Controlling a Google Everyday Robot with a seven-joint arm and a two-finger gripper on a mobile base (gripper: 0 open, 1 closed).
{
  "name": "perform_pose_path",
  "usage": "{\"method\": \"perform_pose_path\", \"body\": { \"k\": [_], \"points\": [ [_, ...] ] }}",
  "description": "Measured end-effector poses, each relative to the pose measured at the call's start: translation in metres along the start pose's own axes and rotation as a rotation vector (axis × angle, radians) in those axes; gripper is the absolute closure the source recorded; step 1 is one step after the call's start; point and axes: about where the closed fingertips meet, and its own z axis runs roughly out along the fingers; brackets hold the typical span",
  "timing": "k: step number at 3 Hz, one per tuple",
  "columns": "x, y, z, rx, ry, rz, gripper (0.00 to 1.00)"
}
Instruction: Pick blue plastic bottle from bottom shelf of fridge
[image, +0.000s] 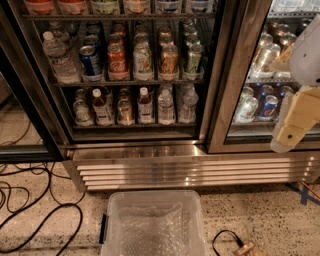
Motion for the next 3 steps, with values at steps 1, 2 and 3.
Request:
{"method": "perform_pose_path", "body": {
  "k": [1,2,3],
  "points": [
    [0.000,0.000,0.000,0.000,0.000,0.000,0.00],
    [-0.013,0.008,0.032,-0.004,-0.017,0.022,0.00],
    [-0.039,0.016,0.092,-0.036,-0.022,0.028,0.00]
  ]
}}
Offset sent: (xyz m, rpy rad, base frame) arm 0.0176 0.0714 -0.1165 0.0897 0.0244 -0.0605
